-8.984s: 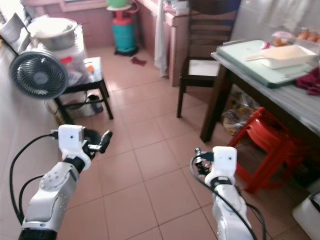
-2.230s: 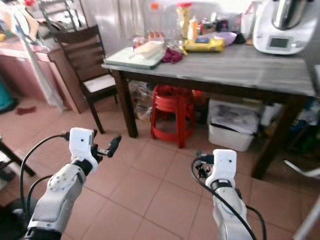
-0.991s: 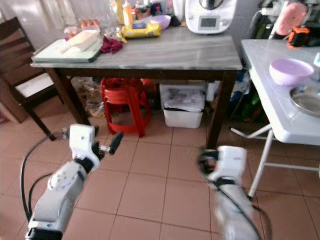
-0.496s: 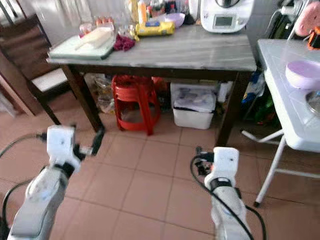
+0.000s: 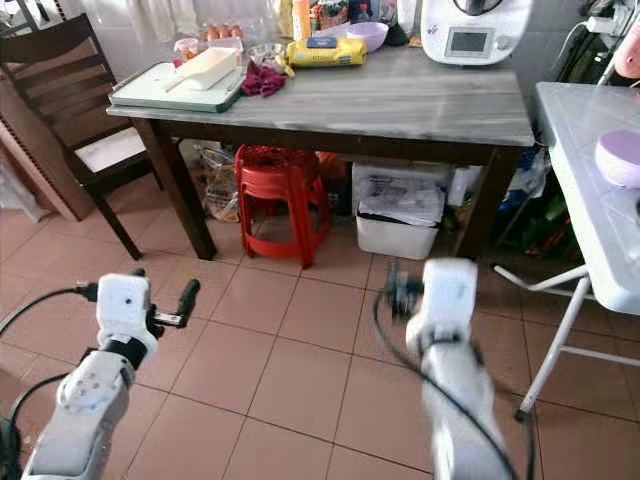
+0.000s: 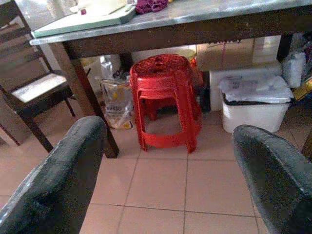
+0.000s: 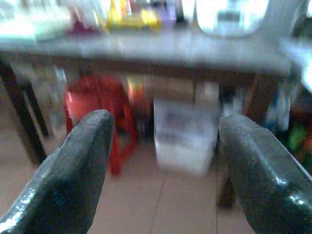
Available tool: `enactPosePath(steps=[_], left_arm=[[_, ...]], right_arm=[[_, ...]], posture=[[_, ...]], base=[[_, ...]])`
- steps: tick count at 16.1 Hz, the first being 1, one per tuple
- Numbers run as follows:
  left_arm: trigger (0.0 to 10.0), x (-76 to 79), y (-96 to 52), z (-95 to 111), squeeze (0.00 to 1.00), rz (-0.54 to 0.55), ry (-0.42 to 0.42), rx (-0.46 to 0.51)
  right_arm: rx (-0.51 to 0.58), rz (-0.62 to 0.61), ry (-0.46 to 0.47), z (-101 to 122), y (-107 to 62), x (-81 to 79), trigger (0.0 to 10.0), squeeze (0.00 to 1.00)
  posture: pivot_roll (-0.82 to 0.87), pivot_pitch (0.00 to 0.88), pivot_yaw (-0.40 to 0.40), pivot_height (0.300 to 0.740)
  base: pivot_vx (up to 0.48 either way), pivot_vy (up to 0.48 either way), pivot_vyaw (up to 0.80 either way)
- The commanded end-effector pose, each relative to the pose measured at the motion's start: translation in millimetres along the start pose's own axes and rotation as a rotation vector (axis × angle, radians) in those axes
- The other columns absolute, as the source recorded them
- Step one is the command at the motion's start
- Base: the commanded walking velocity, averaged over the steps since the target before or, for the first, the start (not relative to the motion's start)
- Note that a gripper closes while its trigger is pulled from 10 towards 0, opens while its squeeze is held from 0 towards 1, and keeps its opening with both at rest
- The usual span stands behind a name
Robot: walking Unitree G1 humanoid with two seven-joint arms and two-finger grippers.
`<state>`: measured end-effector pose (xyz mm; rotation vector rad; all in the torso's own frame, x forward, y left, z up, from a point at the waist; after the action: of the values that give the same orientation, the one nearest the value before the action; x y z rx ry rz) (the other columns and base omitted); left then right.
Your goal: Setting the table
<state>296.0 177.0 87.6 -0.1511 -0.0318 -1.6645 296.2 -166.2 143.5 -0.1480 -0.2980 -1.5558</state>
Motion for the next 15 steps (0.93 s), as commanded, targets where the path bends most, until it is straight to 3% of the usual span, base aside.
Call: enactPosePath(steps=[1, 7, 12, 15], left_arm=[[10.0, -0.5, 1.8, 0, 0.00, 0.015, 0.003, 0.007], [10.0, 6.9, 8.8, 19, 0.00, 0.012, -0.010, 0.079], [10.0, 14.2, 7.6, 18, 0.00, -0.017, -0.022, 0.067], [10.0, 16.7, 10.4, 19, 0.00, -0.026, -0.030, 0.064]], right_arm=[[-0.004, -0.008, 0.001, 3, 1.1, 2.1, 10.0, 0.00], [-0.079, 0.030, 0.015, -12, -5.5, -10.8, 10.0, 0.00], [-0.097, 0.040, 0.056, -13, -9.2, -17.8, 10.0, 0.00], [-0.124, 0.033, 0.071, -19, -9.2, -16.4, 10.0, 0.00]], posture=[[-0.06, 0.037, 0.042, 0.740], [-0.07, 0.042, 0.041, 0.740], [-0.07, 0.047, 0.041, 0.740], [-0.07, 0.049, 0.043, 0.740]], base=[[0.000, 0.000, 0.00], [0.000, 0.000, 0.00], [0.000, 0.000, 0.00], [0.000, 0.000, -0.78]])
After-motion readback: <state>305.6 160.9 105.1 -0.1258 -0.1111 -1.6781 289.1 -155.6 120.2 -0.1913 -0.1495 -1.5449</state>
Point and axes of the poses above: a point about 5 cm out from each wrist's last joint towards the gripper, its own y axis pointing out of the wrist towards the gripper, its own z axis along the axis of the wrist's last joint, x = y × z, the point moved 3 cm from there along y, pointing out of the wrist towards the gripper, and after that the axes turned 13 degrees about -y, right-handed, at the moved point
